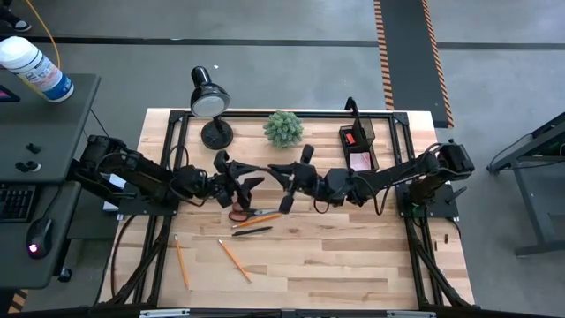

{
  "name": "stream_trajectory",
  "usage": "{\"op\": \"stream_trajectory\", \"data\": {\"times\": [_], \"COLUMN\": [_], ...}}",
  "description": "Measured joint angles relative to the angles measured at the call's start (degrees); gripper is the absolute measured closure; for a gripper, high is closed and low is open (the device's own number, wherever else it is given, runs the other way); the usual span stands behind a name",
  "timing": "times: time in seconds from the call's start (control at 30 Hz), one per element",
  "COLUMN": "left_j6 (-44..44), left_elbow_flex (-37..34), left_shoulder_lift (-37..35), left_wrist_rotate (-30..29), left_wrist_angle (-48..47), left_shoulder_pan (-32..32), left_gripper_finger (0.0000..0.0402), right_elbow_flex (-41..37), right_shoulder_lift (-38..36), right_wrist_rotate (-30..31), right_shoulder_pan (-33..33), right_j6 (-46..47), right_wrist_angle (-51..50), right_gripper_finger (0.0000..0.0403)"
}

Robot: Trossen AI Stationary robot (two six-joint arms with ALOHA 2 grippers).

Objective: Pick and place office supplies into organizer
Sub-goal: Put the top ballpen into the desk organizer

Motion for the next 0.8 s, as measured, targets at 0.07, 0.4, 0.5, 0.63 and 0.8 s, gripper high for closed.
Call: {"op": "stream_trajectory", "data": {"times": [0.07, 0.4, 0.5, 0.63, 0.8], "left_j6": [0.01, 0.65, -0.56, -0.18, 0.12], "left_elbow_flex": [0.00, 0.00, 0.00, 0.00, 0.00], "left_shoulder_lift": [0.00, -0.04, -0.04, -0.04, -0.04], "left_wrist_rotate": [-2.02, -7.35, -7.66, -8.01, -8.09], "left_wrist_angle": [-0.30, -3.30, -5.12, -5.40, -5.42], "left_shoulder_pan": [0.00, 0.00, 0.00, 0.00, 0.02], "left_gripper_finger": [0.0212, 0.0190, 0.0190, 0.0190, 0.0190], "right_elbow_flex": [0.00, 0.02, 0.02, 0.02, 0.02], "right_shoulder_lift": [-0.01, -6.47, -10.69, -16.18, -20.45], "right_wrist_rotate": [3.58, 32.00, 34.57, 32.24, 24.90], "right_shoulder_pan": [0.01, -2.33, -5.21, -11.70, -22.16], "right_j6": [-2.08, -2.66, 5.05, 18.72, 30.33], "right_wrist_angle": [-0.52, -22.50, -35.46, -52.79, -67.03], "right_gripper_finger": [0.0379, 0.0379, 0.0379, 0.0379, 0.0377]}}
